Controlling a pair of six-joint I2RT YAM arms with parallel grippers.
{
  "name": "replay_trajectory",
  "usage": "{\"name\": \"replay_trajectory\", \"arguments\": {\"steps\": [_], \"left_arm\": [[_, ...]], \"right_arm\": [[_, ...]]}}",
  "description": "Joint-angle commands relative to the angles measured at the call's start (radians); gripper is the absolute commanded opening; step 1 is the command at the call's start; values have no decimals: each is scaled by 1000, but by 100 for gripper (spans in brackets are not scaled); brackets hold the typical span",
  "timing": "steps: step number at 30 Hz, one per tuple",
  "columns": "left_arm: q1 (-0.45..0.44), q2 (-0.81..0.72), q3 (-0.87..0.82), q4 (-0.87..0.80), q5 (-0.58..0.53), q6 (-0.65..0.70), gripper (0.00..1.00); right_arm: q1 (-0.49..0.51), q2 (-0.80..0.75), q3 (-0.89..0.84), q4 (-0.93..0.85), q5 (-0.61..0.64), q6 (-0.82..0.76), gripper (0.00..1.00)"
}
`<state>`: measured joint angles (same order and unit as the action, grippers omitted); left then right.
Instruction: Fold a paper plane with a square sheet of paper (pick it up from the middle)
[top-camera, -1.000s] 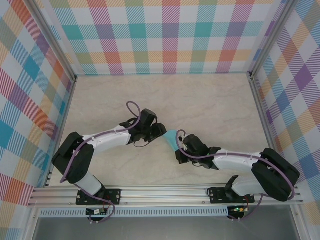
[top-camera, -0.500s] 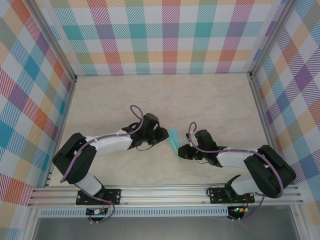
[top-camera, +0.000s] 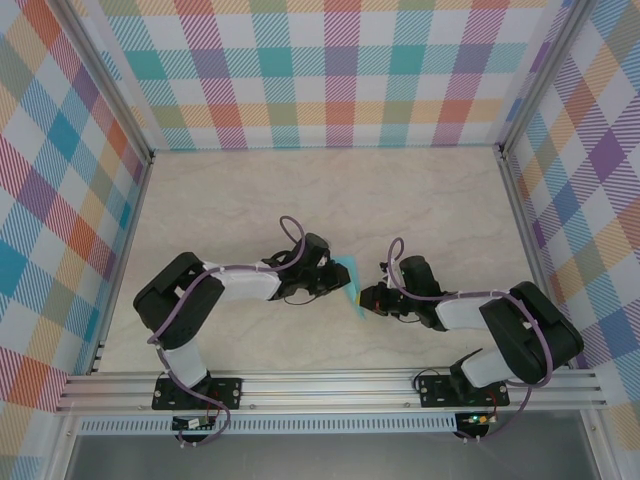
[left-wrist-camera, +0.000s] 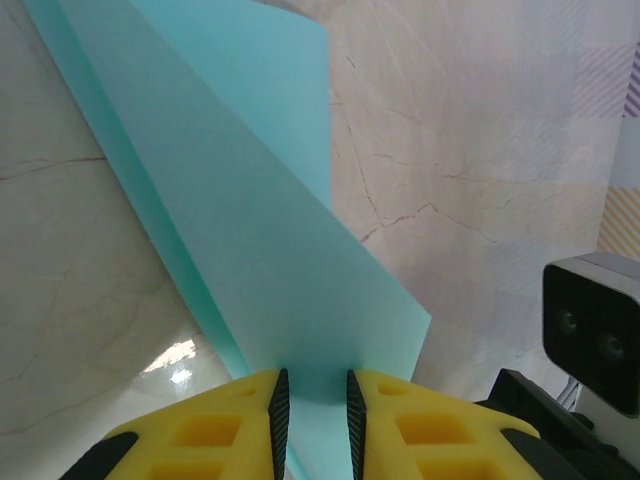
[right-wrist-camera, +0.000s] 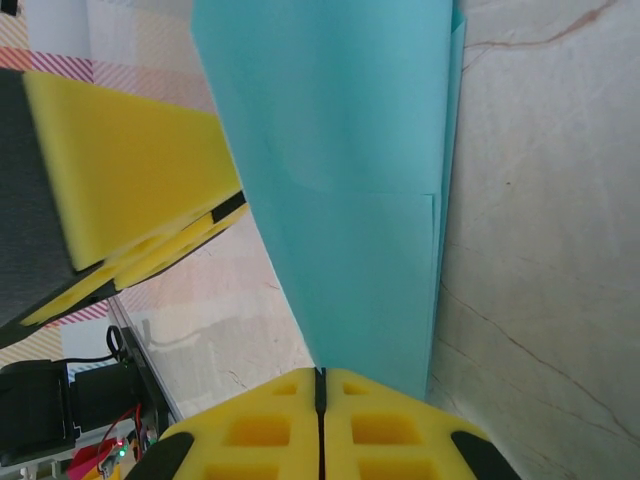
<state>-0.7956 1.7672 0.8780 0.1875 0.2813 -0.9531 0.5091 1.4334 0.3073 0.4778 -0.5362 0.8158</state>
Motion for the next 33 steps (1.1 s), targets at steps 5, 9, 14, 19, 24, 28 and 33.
{"name": "replay_trajectory", "arguments": {"steps": [5,9,14,19,24,28,33], "left_arm": [[-10,70,62,55,32,14,24],[-10,88,65,55,33,11,24],[-9,103,80,46,37,19,23],[-10,107,90,40,38,21,23],[-10,109,100,32,40,27,23],[-10,119,111,29,47,28,22],[-10,126,118,21,49,31,22]], "right_arm": [[-9,15,2,-39,-1,-5,8],[-11,7,26,-105,16,-32,14],[-11,-9,51,-168,29,-68,21],[-9,-34,76,-232,30,-127,28],[-9,-34,114,-321,70,-181,32],[-6,-24,130,-346,76,-216,32],[-3,-21,147,-408,134,-240,28]]}}
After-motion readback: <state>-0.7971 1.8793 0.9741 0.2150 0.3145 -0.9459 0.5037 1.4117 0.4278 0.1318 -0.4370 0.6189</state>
